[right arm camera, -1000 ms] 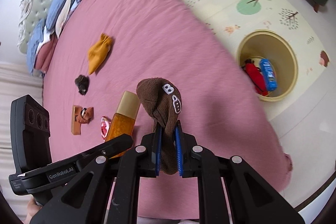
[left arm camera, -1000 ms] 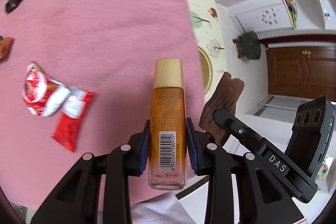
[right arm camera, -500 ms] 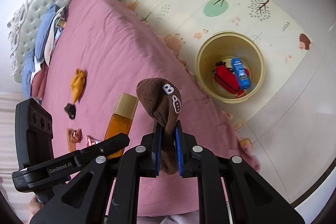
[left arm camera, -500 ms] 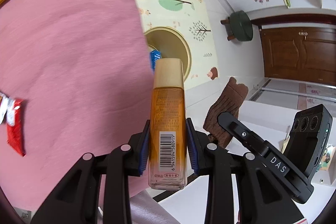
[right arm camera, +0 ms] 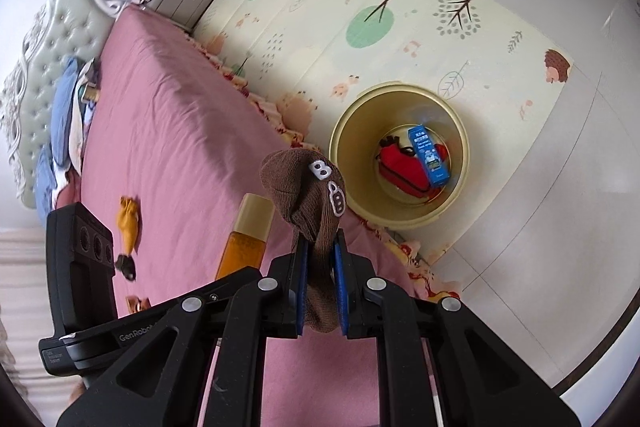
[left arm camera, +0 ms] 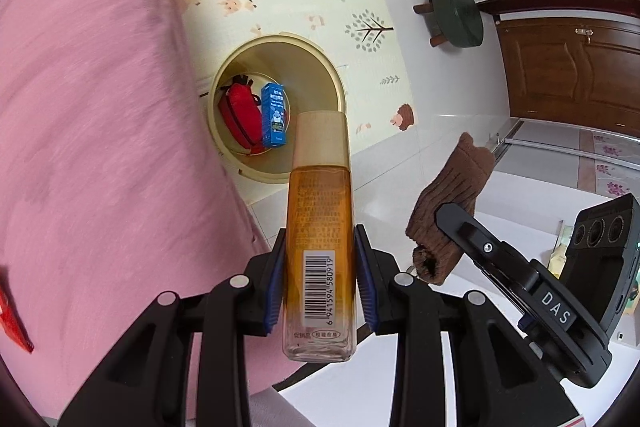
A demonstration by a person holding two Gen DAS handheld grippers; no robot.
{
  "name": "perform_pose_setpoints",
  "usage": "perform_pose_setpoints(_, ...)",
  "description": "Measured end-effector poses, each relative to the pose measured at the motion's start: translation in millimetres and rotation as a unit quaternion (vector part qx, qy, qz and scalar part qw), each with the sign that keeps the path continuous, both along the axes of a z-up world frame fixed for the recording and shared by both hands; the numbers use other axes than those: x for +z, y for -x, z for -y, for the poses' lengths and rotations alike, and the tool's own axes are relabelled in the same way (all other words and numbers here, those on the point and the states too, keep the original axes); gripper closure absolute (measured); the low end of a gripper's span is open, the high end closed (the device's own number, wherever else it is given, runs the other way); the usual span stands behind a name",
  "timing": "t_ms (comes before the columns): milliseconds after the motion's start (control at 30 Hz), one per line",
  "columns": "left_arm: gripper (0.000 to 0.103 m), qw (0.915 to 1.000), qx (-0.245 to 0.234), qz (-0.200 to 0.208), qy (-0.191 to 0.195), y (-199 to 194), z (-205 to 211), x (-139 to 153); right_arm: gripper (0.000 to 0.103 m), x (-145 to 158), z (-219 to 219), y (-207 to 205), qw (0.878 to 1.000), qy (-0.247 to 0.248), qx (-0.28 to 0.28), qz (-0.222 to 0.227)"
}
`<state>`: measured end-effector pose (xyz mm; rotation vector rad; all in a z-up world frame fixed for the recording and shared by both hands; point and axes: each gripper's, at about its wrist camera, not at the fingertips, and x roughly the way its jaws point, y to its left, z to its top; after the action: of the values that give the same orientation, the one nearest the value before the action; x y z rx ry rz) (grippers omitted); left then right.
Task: Collect trash
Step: 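Carry the amber bottle and brown sock over the yellow bin and release both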
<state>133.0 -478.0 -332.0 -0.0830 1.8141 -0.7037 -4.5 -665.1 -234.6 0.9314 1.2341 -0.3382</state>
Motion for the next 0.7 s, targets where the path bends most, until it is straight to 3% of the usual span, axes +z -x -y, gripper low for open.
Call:
perform_pose_setpoints(167,0.071,0.9998,-0.012,0.000,0.014,-13,29,-6,0.091,-1,28,-10,1.000,0.010,-0.016,0.005)
perform_pose_setpoints(233,0.071,0.9994,-0.023,0.010,0.024,-18,41,-3,0.086,0,39,-15,1.000,0.010,-0.020,0.008)
perform_pose_setpoints(267,0.070,0.9992,-0.026,0.016,0.027,-20,44,-2,0.077,0,45,-17,0.999,0.012,-0.028,0.008)
perform_pose_setpoints(300,0.062,0.9989,-0.029,0.029,0.022,-22,48,0,0.058,0,49,-17,0.999,0.011,-0.036,0.009)
perform_pose_setpoints(333,0.054,0.9985,-0.035,0.036,0.020,-24,50,1,0.052,0,55,-17,0.999,0.009,-0.046,0.010)
perform_pose_setpoints(367,0.040,0.9983,-0.040,0.038,0.018,-26,53,1,0.050,0,59,-17,0.999,0.008,-0.053,0.011)
perform_pose_setpoints(500,0.025,0.9977,-0.056,0.037,0.008,-29,55,4,0.051,1,67,-22,0.999,0.013,-0.050,0.006)
perform_pose_setpoints(700,0.021,0.9956,-0.066,0.067,-0.004,-25,42,16,0.051,2,51,-29,1.000,0.009,-0.030,0.004)
